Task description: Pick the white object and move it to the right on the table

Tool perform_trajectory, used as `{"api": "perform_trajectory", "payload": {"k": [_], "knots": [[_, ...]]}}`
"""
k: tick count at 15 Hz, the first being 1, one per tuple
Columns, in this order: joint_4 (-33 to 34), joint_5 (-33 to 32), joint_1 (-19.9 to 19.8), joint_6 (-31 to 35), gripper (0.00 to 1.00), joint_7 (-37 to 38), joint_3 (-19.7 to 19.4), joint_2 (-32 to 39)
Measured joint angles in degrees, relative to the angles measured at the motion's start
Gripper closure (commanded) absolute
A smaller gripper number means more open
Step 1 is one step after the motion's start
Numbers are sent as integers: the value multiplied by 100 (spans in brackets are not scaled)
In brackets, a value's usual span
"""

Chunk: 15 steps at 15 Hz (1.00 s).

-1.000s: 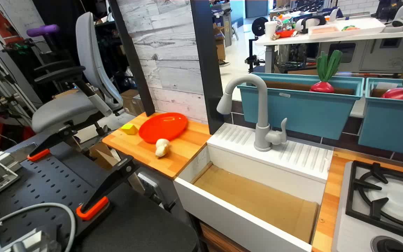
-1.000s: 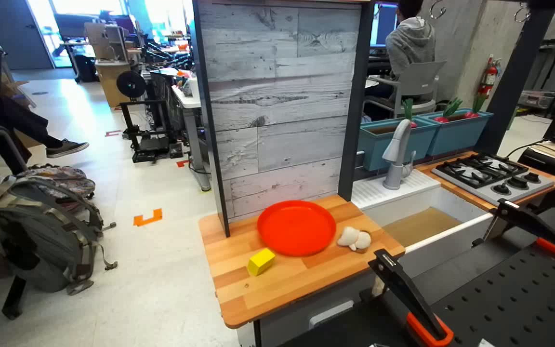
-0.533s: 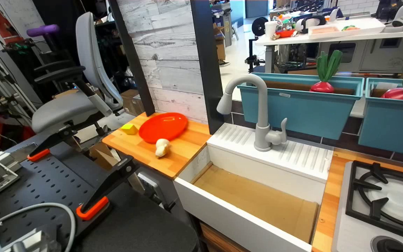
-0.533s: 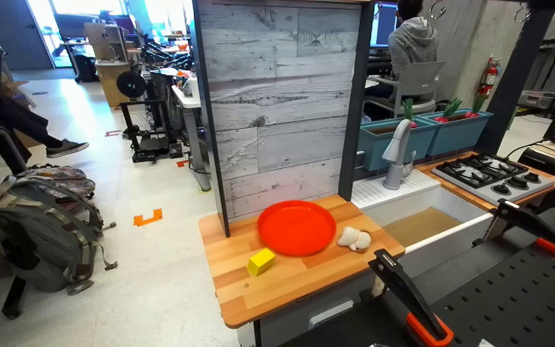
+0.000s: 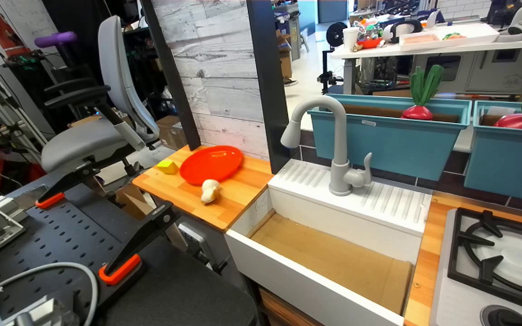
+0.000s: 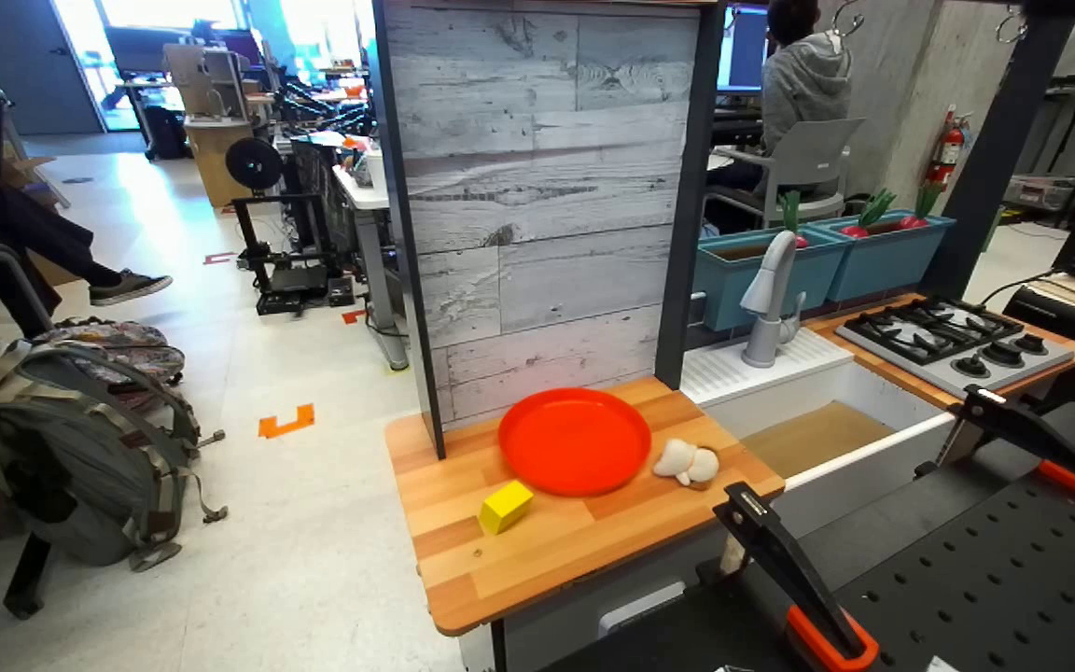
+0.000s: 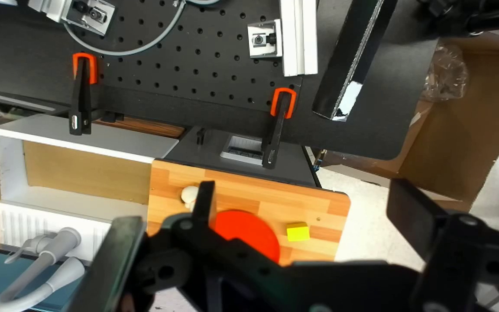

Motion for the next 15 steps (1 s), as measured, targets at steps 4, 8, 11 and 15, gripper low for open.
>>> {"api": "perform_trajectory", "payload": {"k": [4,8,11,15], "knots": [[1,-4,-3,13,0,20,-7,1],[30,-4,-154,377,0,116,-134,126],[72,-4,-349,793,0,118,-270,389],[172,-4,-592,1386,0,118,-477,906]]}}
